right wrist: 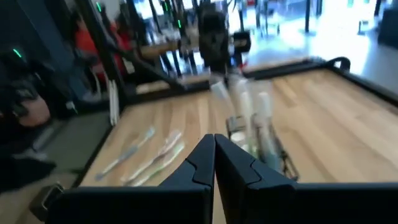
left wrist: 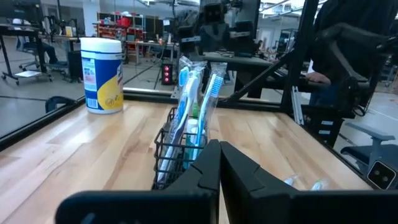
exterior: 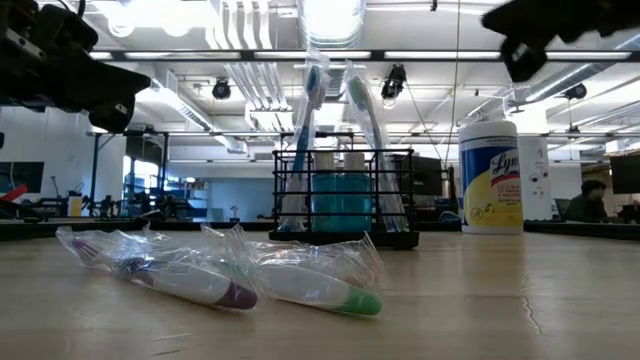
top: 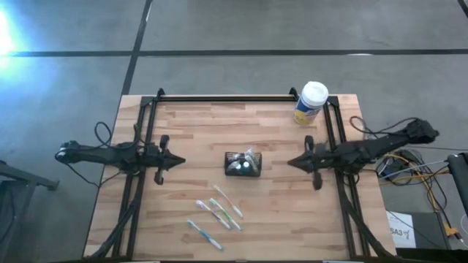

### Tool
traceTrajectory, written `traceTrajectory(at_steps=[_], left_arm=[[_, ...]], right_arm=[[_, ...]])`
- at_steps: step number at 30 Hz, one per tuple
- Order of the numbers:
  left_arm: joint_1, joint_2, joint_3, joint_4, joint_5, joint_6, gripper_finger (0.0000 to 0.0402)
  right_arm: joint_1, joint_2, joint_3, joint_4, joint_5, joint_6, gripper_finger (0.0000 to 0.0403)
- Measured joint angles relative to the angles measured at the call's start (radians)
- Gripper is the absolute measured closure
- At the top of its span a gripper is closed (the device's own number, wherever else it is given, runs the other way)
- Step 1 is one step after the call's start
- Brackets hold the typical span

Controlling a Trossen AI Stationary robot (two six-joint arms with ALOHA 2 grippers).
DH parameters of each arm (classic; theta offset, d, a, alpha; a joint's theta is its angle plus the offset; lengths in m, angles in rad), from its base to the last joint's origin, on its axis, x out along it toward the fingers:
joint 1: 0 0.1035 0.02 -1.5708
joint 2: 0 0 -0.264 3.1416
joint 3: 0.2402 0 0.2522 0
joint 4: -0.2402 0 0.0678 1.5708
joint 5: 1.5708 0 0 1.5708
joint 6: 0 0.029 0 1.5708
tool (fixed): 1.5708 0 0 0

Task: Pick & Place toothbrushing station
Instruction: Put the orange toothbrush into the black wire organizer

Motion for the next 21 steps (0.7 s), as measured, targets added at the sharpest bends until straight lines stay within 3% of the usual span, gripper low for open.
traceTrajectory(at_steps=[5,9,13,21], left_arm=[[0.0,0.0,0.002,0.001,0.001,0.0,0.0397],[0.0,0.0,0.018,-0.003,0.0,-0.003,0.0393],[0.0,0.0,0.034,-0.007,-0.005,-0.009,0.0394],[0.0,0.001,0.039,-0.006,-0.005,-0.026,0.0389]], right_arm=[[0.107,0.358,0.233,-0.014,0.116,0.017,0.0394],[0.162,0.613,0.44,-0.16,0.251,0.153,0.0394],[0.188,0.841,0.626,-0.302,0.267,0.334,0.0394],[0.196,1.234,0.951,-0.434,0.24,0.53,0.0394]])
